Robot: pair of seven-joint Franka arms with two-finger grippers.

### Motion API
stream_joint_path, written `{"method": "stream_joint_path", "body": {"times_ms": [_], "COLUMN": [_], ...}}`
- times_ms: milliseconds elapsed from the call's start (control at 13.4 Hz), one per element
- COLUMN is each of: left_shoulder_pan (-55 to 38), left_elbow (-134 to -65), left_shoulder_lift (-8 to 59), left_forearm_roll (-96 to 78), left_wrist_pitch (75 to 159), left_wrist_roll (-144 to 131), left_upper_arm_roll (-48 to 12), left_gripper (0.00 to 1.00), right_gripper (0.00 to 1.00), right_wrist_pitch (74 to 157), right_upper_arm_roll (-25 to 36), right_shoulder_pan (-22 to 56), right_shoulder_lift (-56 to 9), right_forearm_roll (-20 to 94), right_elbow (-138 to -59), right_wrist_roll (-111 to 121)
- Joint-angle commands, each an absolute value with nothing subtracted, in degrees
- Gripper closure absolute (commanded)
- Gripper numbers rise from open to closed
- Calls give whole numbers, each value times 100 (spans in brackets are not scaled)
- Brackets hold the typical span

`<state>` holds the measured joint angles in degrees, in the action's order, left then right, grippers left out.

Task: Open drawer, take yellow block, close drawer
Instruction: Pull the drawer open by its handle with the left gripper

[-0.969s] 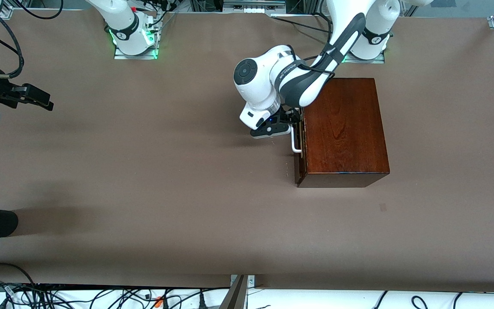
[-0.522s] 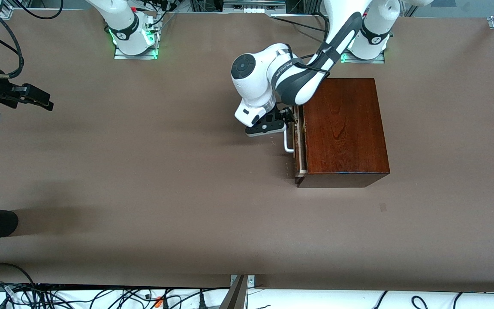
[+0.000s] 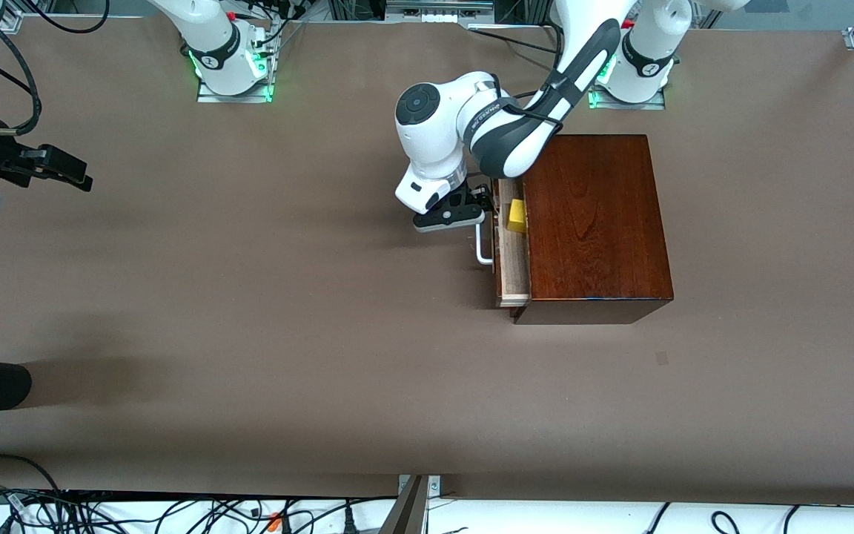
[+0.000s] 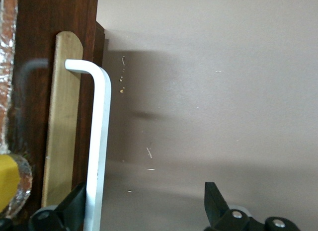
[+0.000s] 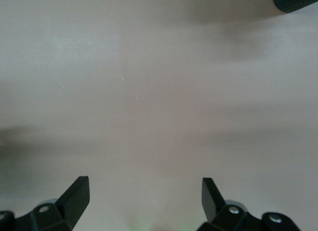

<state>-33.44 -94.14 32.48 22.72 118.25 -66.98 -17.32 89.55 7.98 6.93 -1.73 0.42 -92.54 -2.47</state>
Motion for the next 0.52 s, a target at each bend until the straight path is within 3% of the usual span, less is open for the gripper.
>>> {"method": "stream_joint_path", "body": {"times_ms": [0, 447], "left_shoulder_pan": [-3498, -3603], "left_elbow": [-9001, -8825], "left_shoulder_lift": [3586, 3656], "left_forearm_roll": [2004, 2013], "left_wrist_pitch": [12226, 12217], "left_wrist_roll": [-6785, -6759], "left_upper_arm_roll": [-1749, -1740], "left_gripper": [0, 0], "right_gripper": [0, 0], "right_wrist_pitch": [8938, 8938], "right_upper_arm_roll": [756, 756], "right_shoulder_pan": [650, 650], "right_shoulder_lift": [-141, -141], "right_forearm_roll": [44, 44], "right_elbow": [-9220, -9228], "right_wrist_roll": [-229, -229]}}
